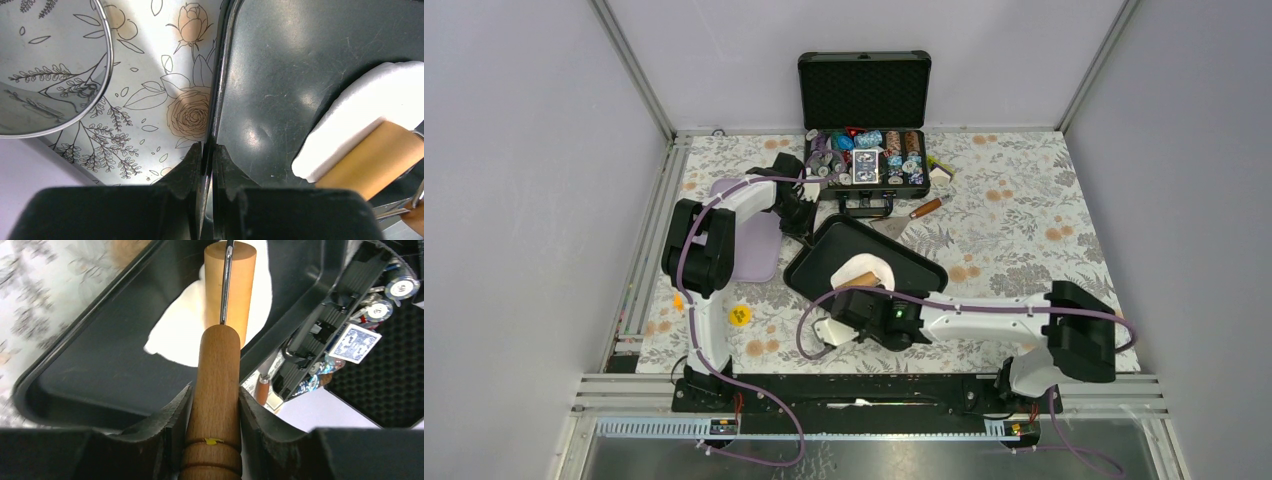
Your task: Roll out the dumpling wrappers from the dough
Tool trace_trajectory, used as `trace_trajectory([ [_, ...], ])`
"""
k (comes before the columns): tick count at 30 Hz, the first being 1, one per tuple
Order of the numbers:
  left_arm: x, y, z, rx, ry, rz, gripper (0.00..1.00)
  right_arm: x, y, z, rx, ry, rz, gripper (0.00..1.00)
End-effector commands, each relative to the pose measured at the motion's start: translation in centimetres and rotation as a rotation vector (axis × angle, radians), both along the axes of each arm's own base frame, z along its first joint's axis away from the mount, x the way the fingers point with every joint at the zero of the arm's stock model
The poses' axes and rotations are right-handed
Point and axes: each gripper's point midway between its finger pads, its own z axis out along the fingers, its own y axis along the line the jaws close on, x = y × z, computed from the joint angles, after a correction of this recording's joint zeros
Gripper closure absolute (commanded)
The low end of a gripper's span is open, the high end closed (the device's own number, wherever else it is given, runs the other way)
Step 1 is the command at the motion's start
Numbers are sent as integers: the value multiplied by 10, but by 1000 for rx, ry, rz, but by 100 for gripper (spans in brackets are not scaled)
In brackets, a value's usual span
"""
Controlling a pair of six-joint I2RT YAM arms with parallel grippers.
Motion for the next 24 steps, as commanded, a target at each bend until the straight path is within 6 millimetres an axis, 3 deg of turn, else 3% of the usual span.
trace_trajectory([
  [1, 15, 12, -20, 57, -26, 54, 100, -102, -92, -47, -374, 528, 82, 100],
  [4, 15, 12, -20, 57, -24, 53, 100, -113, -107, -43, -440, 557, 99, 100],
  [11, 14, 12, -20, 55, -23, 52, 100, -65, -62, -52, -351, 292, 164, 100],
  [16, 14, 12, -19, 53, -23, 50, 100, -47, -34, -67, -355, 227, 188, 100],
  [24, 14, 11, -19, 47, -26, 48, 100, -34, -24, -81, -372, 236, 176, 100],
])
